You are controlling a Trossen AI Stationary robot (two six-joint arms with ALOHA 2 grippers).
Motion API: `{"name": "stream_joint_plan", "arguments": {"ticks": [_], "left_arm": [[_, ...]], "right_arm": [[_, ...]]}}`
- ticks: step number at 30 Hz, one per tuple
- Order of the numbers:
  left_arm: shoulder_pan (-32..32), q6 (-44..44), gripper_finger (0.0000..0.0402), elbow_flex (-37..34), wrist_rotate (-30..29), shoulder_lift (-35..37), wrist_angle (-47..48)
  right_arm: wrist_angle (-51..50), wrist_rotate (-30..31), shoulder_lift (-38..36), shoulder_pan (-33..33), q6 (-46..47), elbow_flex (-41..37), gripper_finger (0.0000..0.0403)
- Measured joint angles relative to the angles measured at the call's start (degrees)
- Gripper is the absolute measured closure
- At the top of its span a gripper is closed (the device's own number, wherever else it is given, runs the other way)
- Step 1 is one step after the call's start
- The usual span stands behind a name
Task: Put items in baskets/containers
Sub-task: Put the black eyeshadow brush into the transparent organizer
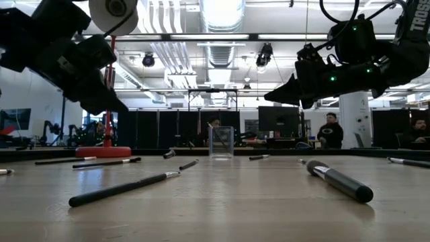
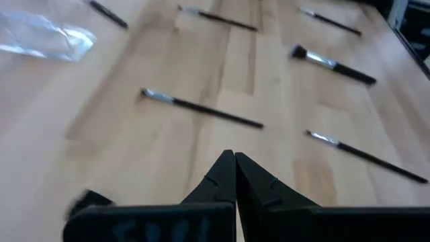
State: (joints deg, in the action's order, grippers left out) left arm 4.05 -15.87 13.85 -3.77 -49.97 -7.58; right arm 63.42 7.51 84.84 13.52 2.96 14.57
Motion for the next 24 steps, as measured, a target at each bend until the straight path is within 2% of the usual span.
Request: {"name": "stream_joint_plan", "arguments": {"ticks": [4,10,13,17,21,24], "left_arm": [[3.16,-5.74,0.0401,2.4,-4.18,-2.77,4.67],[5.25,-14.52,0.0401,9.59,-13.36,-6.47,21.1],[5.29,-18.74,0.0394,13.49,-14.34,-7.96,29.09],[5.15,-22.72,0.0364,16.76,-14.97,-9.01,37.4],[2.87,-25.23,0.0334,16.53,-19.1,-9.01,43.49],[-0.56,-25.97,0.0323,14.63,-18.6,-8.25,44.97]], "right_arm": [[0.0,0.0,0.0,0.0,0.0,0.0,0.0394],[0.0,0.0,0.02,0.0,0.0,0.64,0.0394],[-0.04,-0.01,0.02,0.0,0.03,1.1,0.0394],[-0.16,-0.02,0.02,0.0,0.33,1.18,0.0394],[-0.15,-0.02,0.02,0.0,0.37,1.18,0.0394],[-0.17,-0.04,0.02,0.0,1.05,1.18,0.0394]]}}
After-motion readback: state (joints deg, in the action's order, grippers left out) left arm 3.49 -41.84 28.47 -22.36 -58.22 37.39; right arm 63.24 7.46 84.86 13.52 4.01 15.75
